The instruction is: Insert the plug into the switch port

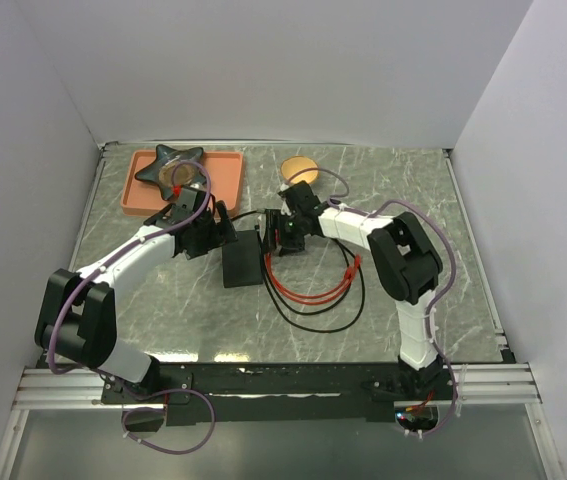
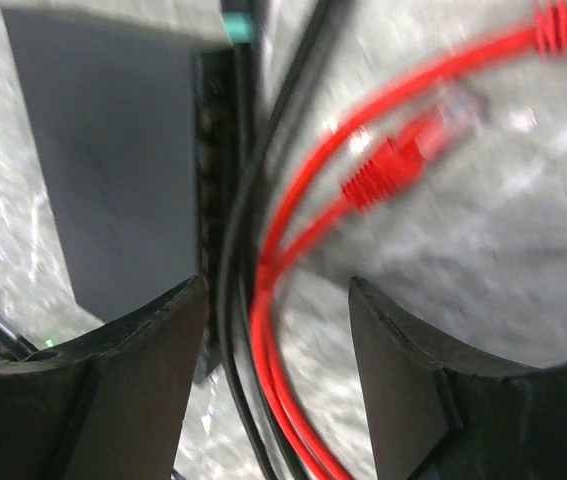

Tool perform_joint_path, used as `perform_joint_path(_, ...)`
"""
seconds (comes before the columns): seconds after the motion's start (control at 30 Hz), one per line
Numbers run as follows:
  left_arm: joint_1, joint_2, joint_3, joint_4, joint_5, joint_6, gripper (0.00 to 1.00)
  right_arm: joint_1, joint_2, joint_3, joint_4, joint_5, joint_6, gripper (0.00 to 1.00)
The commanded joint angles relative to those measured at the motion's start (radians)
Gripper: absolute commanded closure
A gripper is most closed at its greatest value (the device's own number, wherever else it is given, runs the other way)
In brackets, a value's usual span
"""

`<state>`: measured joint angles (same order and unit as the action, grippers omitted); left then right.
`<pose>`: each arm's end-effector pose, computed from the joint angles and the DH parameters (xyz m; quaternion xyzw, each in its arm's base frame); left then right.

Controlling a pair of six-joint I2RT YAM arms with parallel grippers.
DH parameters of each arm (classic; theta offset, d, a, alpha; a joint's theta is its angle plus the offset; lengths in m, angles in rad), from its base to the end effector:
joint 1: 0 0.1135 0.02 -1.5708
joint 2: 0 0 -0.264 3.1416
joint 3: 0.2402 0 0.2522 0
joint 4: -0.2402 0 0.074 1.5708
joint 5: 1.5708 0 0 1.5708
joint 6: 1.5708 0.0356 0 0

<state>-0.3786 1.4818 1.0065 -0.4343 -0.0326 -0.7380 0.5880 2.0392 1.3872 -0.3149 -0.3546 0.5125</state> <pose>0.2876 -0.1132 0.2312 -0.1742 0.9295 -0.1589 0.2834 0.3520 0.2495 0.1597 -0.0879 0.9371 0.2966 0.1615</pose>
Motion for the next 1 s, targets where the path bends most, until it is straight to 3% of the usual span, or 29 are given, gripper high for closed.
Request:
perform_joint_path(0.0,-0.006,-0.012,0.035,-0.020,-0.035,-0.009,0.04,0.018,0.070,0.068,-0.024,0.087,0.021,0.34)
perform_joint_path(0.13,-0.006,-0.017,0.027,-0.018,-0.038,-0.011,0.04,0.024,0.095,0.096,-0.056,0.184,0.023,0.37)
perform_joint_path(0.23,-0.006,-0.015,0.029,-0.027,-0.036,-0.008,0.04,0.026,0.104,0.113,-0.084,0.200,0.021,0.50)
perform_joint_path(0.37,-0.008,-0.023,0.026,-0.032,-0.047,-0.008,0.04,0.024,0.093,0.098,-0.078,0.184,0.015,0.88)
perform_joint_path(0.43,-0.008,-0.029,0.023,-0.029,-0.047,-0.009,0.04,0.022,0.085,0.085,-0.070,0.171,0.008,1.00)
perform_joint_path(0.63,-0.008,-0.043,0.020,-0.027,-0.043,-0.006,0.04,0.012,-0.065,-0.025,-0.023,0.166,-0.029,1.00)
perform_joint_path(0.83,-0.008,-0.107,0.023,0.018,0.011,0.045,0.04,0.004,-0.263,-0.079,-0.032,0.125,-0.201,1.00)
perform_joint_path(0.97,-0.006,-0.178,0.055,0.029,0.045,0.002,0.04,0.006,-0.377,-0.112,-0.021,0.040,-0.333,1.00)
